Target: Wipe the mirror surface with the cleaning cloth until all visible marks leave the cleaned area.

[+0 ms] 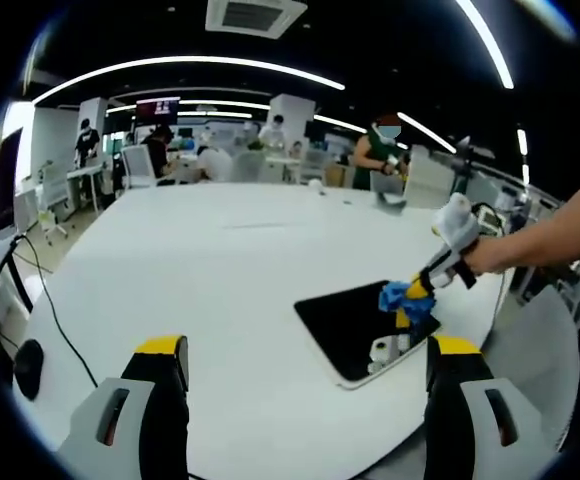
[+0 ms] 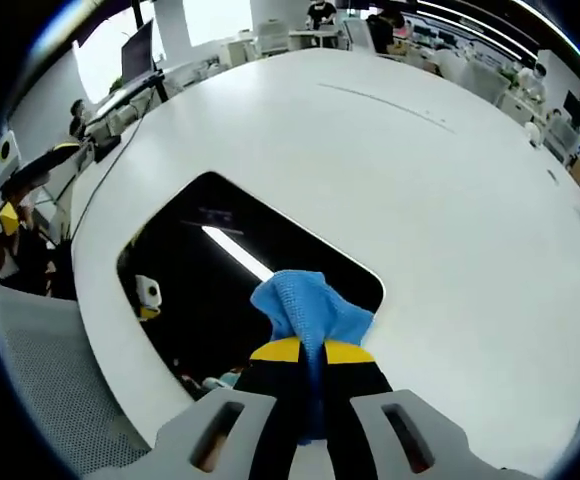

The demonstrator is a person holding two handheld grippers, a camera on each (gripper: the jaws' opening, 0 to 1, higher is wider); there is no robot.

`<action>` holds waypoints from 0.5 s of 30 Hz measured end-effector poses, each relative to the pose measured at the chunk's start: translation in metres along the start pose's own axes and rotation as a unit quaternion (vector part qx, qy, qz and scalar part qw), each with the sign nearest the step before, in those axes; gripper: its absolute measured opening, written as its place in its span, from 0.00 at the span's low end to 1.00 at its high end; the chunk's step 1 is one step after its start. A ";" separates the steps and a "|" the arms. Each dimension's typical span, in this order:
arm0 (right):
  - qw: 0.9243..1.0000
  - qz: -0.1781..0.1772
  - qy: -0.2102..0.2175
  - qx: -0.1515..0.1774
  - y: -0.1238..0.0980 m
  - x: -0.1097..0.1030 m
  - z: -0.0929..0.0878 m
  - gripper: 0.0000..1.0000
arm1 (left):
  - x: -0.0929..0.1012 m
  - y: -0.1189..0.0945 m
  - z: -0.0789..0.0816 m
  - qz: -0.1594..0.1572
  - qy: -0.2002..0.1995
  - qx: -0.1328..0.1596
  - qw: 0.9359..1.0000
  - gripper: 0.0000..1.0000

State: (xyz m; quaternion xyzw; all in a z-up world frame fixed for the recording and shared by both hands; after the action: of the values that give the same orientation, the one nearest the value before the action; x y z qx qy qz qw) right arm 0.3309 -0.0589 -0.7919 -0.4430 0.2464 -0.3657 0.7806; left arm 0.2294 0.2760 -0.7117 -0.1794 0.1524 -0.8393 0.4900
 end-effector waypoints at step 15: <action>1.000 -0.005 0.011 -0.001 0.008 0.016 0.014 0.01 | -0.002 0.001 -0.002 0.004 -0.005 -0.004 1.000 0.99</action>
State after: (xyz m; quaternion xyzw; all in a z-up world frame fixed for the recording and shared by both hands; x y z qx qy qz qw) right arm 0.3531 -0.0614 -0.7929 -0.4408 0.2527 -0.3739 0.7759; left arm 0.2302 0.2775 -0.7141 -0.1845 0.1540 -0.8359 0.4934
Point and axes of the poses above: the point that each gripper's makers call its tool centre point, and the gripper's own axes: y roughly forward along the fingers, x roughly to its right, z roughly out of its top, the point moved 7 cm from there along -y, roughly backward along the fingers, and after that the axes turned 3 degrees about z, right-handed, at the moved point
